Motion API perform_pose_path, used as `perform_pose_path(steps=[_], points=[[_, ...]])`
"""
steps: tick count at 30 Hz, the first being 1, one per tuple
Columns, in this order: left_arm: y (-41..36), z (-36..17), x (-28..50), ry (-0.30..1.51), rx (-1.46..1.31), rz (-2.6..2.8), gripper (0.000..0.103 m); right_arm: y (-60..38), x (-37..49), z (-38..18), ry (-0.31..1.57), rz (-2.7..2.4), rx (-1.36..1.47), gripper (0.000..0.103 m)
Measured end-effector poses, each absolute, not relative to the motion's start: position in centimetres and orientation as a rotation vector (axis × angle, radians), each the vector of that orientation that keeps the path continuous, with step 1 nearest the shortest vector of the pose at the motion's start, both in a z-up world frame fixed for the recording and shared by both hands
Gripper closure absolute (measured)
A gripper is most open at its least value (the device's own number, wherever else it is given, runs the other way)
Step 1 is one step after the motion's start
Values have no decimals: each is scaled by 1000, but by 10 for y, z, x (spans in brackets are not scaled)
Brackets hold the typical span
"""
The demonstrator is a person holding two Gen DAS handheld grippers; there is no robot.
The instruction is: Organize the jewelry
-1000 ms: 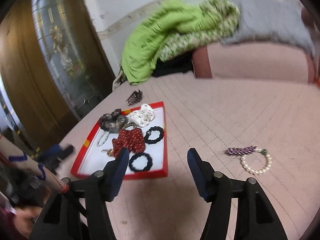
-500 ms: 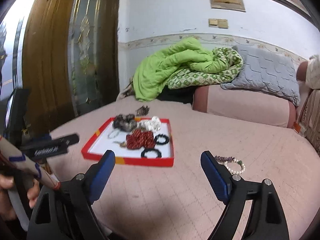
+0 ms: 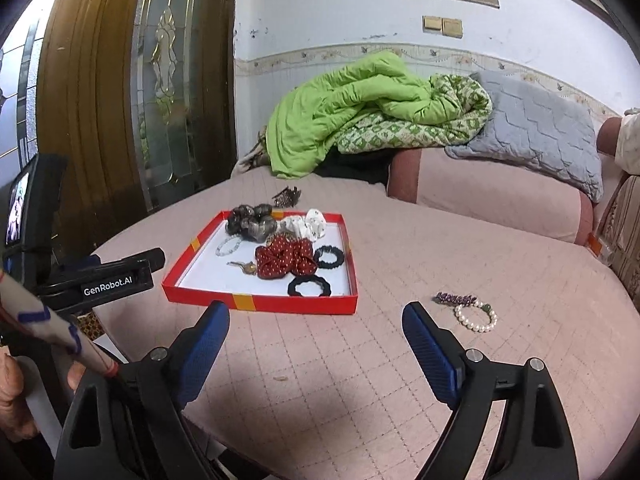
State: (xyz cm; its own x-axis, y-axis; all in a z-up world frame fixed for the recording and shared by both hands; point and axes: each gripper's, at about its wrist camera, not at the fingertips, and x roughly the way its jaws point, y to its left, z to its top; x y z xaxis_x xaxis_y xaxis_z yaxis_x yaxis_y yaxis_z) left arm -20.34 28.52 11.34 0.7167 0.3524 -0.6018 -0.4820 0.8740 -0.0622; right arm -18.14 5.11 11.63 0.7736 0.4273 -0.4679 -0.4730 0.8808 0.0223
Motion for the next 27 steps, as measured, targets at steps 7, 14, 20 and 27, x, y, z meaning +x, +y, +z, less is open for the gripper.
perform_pose_path(steps=[7, 14, 20, 27], points=[[287, 113, -204, 623, -221, 479, 0, 54, -181, 112, 484, 492, -112, 12], [286, 113, -206, 609, -212, 490, 0, 54, -180, 111, 498, 489, -100, 12], [284, 114, -206, 605, -192, 501, 0, 52, -180, 111, 498, 492, -96, 12], [283, 114, -206, 607, -181, 504, 0, 52, -178, 110, 505, 489, -86, 11]])
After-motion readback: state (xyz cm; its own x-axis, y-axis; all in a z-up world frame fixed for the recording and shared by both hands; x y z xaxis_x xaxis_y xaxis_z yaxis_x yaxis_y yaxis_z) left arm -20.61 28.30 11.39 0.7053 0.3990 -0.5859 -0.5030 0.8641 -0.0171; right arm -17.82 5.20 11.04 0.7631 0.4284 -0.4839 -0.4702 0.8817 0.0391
